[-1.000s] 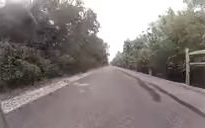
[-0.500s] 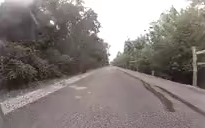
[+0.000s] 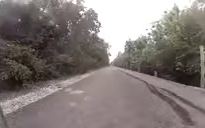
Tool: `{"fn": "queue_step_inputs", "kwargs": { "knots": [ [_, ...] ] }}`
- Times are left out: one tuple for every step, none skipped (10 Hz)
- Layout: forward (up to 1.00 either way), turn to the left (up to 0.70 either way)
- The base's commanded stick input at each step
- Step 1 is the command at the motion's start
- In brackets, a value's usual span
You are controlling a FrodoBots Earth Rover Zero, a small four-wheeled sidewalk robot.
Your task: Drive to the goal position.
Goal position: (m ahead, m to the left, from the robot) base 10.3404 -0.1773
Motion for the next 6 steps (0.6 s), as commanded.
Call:
{"fn": "queue_step_inputs", "kwargs": {
  "knots": [
    [0.70,-0.06],
    [0.70,0.00],
    [0.70,0.00],
    [0.70,0.00],
    [0.70,0.00],
    [0.70,0.00]
  ]
}}
